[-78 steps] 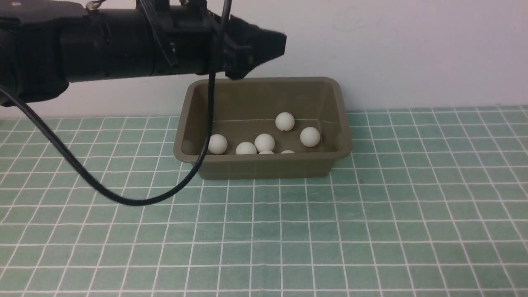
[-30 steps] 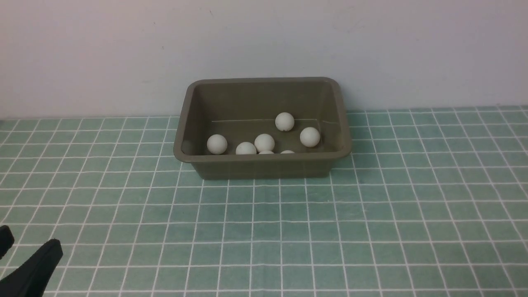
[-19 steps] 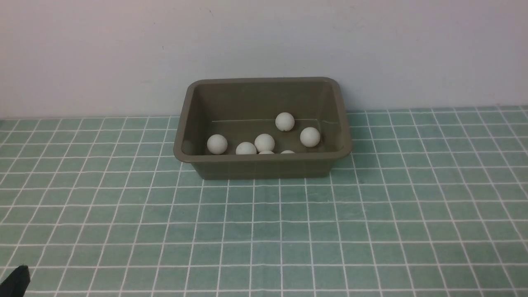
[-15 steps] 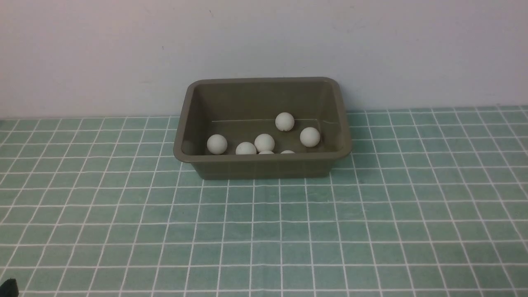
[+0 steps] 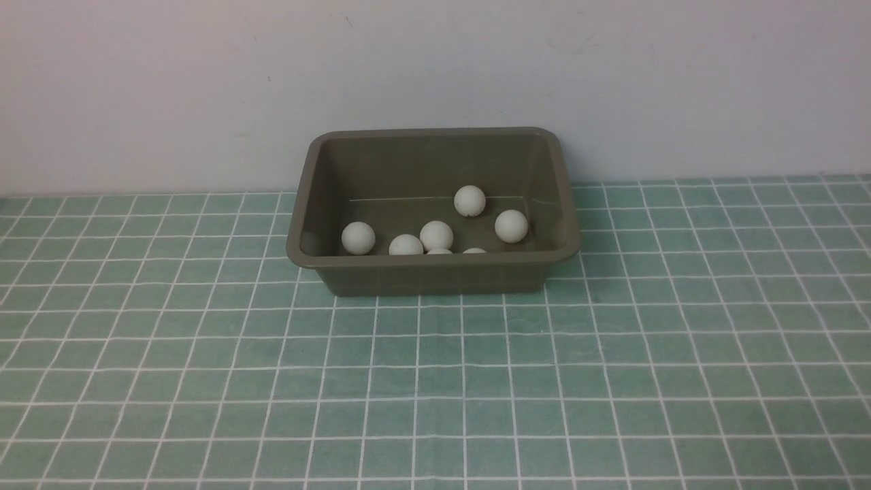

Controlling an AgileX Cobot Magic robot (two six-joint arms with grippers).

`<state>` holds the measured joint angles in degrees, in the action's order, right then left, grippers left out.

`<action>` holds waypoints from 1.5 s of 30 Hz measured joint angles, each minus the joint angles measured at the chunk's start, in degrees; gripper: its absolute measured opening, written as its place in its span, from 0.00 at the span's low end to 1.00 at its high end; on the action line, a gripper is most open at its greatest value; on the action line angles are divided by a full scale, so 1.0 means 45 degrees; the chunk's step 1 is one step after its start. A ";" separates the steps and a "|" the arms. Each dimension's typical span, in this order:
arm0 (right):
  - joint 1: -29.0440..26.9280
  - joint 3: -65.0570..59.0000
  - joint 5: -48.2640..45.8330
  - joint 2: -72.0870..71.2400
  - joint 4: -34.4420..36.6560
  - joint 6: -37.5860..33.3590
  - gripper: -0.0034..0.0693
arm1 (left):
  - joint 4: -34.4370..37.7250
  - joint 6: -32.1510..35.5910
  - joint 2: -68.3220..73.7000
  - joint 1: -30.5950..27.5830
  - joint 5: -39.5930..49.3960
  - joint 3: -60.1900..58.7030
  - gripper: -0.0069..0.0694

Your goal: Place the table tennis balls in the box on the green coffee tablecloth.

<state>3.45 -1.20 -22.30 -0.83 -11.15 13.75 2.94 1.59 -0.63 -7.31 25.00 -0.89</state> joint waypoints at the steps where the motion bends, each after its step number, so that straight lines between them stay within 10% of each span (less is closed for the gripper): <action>1: 0.0000 0.0000 0.0000 0.0000 0.0000 0.0000 0.48 | 0.0071 0.0000 0.0000 0.0000 -0.0044 -0.0013 0.61; 45: 0.0000 0.0000 0.0000 0.0000 0.0000 0.0000 0.48 | 0.0257 0.0089 0.0000 0.0000 -0.0628 -0.0114 0.61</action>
<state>3.45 -1.20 -22.30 -0.83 -11.15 13.75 4.10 1.99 -0.63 -7.31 22.18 -1.40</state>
